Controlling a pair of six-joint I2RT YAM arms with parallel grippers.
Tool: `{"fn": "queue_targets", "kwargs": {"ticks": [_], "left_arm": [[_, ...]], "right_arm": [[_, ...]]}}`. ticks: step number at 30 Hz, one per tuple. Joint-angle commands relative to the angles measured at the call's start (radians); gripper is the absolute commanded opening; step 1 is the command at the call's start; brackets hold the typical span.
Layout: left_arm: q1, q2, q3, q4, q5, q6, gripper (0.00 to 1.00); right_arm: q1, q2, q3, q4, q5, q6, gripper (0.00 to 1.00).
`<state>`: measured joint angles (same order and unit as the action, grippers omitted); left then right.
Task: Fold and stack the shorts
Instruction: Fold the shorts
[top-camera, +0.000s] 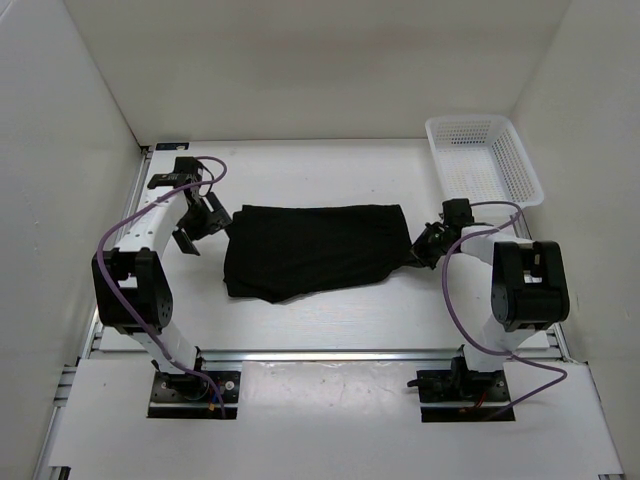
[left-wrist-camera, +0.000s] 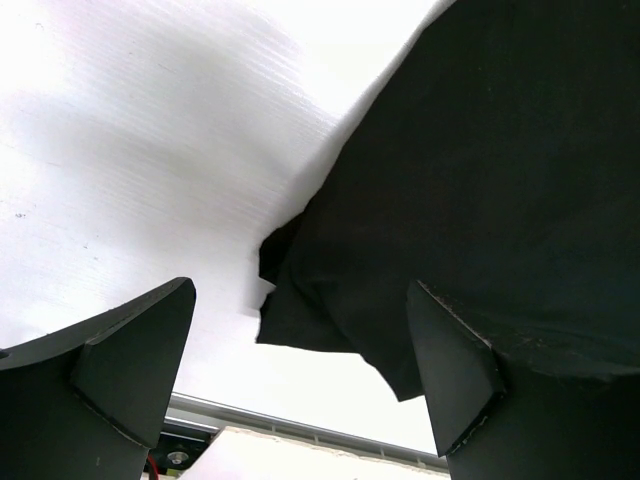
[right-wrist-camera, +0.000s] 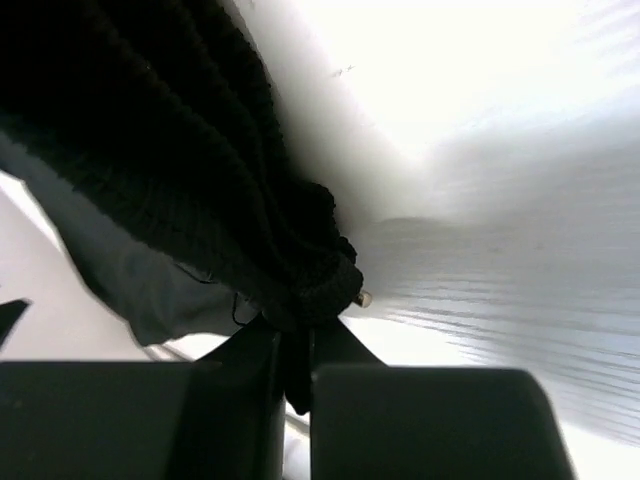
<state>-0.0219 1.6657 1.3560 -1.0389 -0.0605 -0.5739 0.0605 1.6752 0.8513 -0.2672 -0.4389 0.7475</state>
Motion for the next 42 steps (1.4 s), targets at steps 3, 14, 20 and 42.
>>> {"fn": "queue_targets", "kwargs": {"ticks": [3, 14, 20, 42], "left_arm": [[-0.004, -0.066, 0.002, 0.004, 0.01, 0.009, 0.98], [-0.032, -0.047, 0.02, 0.004, 0.037, 0.019, 0.98], [-0.032, -0.047, 0.02, 0.013, 0.037, 0.019, 0.98], [-0.079, 0.111, -0.075, 0.134, 0.119, -0.021, 0.7]], "right_arm": [[-0.01, -0.057, -0.007, -0.17, 0.101, -0.12, 0.01], [-0.028, -0.213, -0.077, -0.271, 0.211, -0.156, 0.99], [-0.039, -0.14, -0.097, -0.139, 0.065, -0.057, 0.96], [-0.03, -0.16, 0.08, -0.314, 0.334, -0.192, 0.0]]}}
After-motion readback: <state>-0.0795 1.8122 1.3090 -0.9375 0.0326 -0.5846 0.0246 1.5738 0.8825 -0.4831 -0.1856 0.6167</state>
